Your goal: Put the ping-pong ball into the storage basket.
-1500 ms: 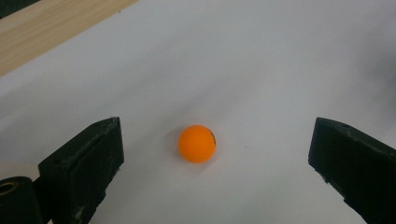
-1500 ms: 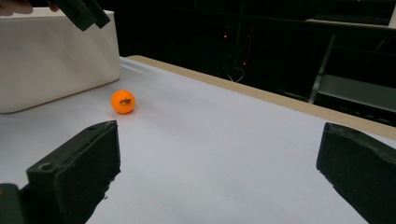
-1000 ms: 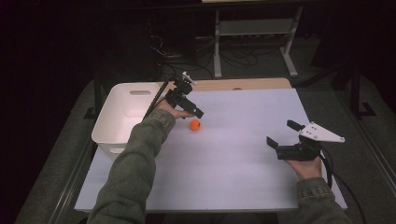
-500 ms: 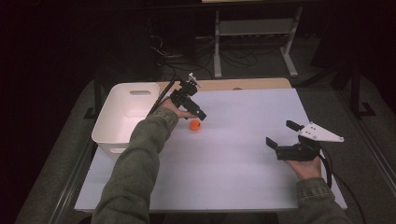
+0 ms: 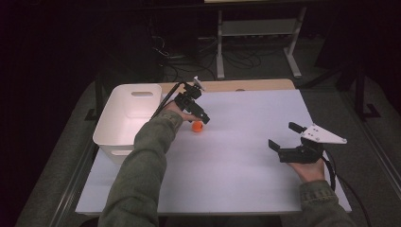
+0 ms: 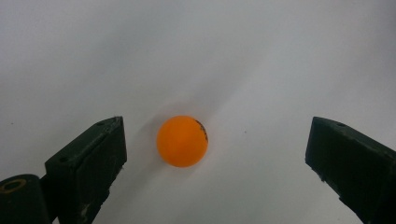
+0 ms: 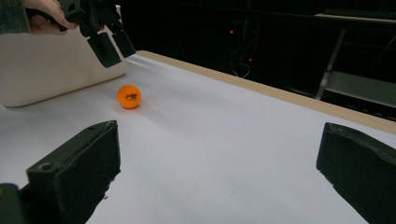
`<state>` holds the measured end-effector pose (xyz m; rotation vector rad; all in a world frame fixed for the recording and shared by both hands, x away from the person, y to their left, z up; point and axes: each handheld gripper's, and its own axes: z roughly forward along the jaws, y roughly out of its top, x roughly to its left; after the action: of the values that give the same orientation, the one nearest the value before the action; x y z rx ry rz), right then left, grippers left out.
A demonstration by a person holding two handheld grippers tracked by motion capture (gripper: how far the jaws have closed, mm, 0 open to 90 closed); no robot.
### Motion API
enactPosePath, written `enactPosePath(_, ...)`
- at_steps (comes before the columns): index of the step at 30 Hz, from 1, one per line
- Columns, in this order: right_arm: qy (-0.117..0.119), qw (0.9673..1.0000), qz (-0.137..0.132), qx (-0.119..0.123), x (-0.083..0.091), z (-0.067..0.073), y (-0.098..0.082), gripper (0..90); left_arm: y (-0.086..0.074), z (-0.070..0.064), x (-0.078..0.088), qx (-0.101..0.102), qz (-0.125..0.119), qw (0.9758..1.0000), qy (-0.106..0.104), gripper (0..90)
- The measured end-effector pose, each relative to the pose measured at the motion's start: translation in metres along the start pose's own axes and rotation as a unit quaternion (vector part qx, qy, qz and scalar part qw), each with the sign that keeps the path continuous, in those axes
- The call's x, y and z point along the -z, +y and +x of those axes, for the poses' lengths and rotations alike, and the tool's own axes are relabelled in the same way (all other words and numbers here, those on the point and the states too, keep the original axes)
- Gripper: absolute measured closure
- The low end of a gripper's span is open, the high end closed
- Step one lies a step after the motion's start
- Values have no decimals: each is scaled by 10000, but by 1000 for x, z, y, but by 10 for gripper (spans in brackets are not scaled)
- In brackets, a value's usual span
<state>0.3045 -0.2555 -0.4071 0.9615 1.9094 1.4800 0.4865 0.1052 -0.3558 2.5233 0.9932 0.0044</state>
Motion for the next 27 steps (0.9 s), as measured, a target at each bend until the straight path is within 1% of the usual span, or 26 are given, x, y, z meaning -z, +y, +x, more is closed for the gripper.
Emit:
enactPosePath(2, 2, 10000, -5, 1, 0, 0, 0, 0, 0, 1, -2, 101, -88, 9998, -129, 49)
enactPosePath(3, 8, 10000, -11, -12, 0, 0, 0, 0, 1, 1, -5, 87, -19, 10000, -45, 54)
enactPosePath(4, 10, 10000, -13, -23, 0, 0, 0, 0, 1, 1, -7, 76, 56, 10000, -19, 54)
enactPosePath(5, 10, 10000, -13, -23, 0, 0, 0, 0, 1, 1, -7, 76, 56, 10000, -19, 54)
enactPosePath(6, 13, 10000, -28, -15, 0, 0, 0, 0, 1, 2, -9, 60, 125, 9999, 4, 54)
enactPosePath(10, 21, 10000, -27, -16, 0, 0, 0, 0, 1, 3, -12, 95, 187, 9998, 40, 56)
enactPosePath(12, 27, 10000, -27, -7, 0, 0, 0, 0, 0, 5, -14, 166, 236, 9996, 57, 56)
enactPosePath(18, 31, 10000, -28, -9, 0, 0, 0, 0, 1, 7, -20, 229, 335, 9991, 91, 62)
enactPosePath(20, 34, 10000, -21, -9, 0, 0, 0, 0, 0, 8, -26, 249, 446, 9986, 116, 62)
enactPosePath(21, 34, 10000, -21, -9, 0, 0, 0, 0, 0, 8, -26, 249, 446, 9986, 116, 62)
enactPosePath(22, 31, 10000, -18, -6, 0, 0, 0, 0, -2, 11, -31, 325, 526, 9980, 112, 62)
enactPosePath(23, 30, 10000, -23, -8, 0, 0, 0, 0, -2, 11, -31, 325, 526, 9980, 112, 62)
enactPosePath(25, 33, 10000, -34, -18, 0, 0, 0, 0, -4, 14, -37, 428, 544, 9975, 129, 63)
enactPosePath(27, 34, 10000, -46, -3, 1, 0, 1, 0, -4, 14, -37, 441, 548, 9974, 138, 64)
